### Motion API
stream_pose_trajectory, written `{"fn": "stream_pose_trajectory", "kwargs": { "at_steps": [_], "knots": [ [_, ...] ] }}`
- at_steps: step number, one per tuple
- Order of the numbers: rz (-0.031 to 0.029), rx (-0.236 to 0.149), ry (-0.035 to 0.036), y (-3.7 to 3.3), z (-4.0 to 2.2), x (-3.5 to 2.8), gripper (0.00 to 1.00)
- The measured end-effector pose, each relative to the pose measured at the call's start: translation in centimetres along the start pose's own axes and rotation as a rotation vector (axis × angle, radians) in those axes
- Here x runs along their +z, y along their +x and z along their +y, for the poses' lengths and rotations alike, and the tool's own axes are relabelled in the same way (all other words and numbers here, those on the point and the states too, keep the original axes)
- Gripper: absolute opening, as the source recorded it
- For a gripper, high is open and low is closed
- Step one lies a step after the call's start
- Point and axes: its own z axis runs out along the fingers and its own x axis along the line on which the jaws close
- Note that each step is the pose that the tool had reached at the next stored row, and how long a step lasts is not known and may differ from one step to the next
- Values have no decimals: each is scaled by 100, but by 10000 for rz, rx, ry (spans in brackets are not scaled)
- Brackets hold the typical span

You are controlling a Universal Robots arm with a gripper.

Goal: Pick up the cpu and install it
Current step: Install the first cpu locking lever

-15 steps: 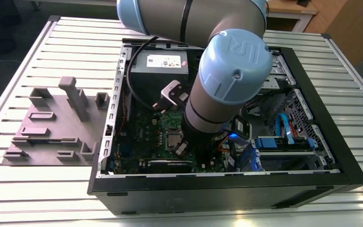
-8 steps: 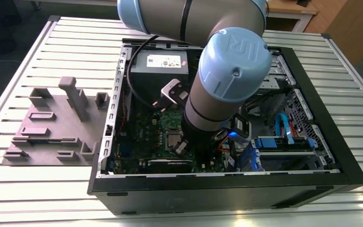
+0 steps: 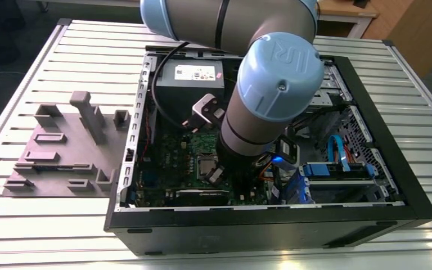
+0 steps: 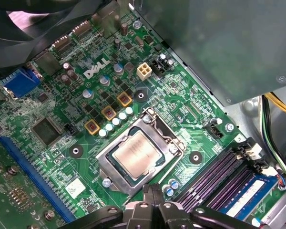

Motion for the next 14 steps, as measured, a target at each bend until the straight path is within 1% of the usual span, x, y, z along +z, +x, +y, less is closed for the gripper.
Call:
{"fn": "stream_pose_trajectory", "kwargs": {
  "at_steps": [14],
  "knots": [
    [-5,-1,2,-2,-1,-4,10]
  ]
}}
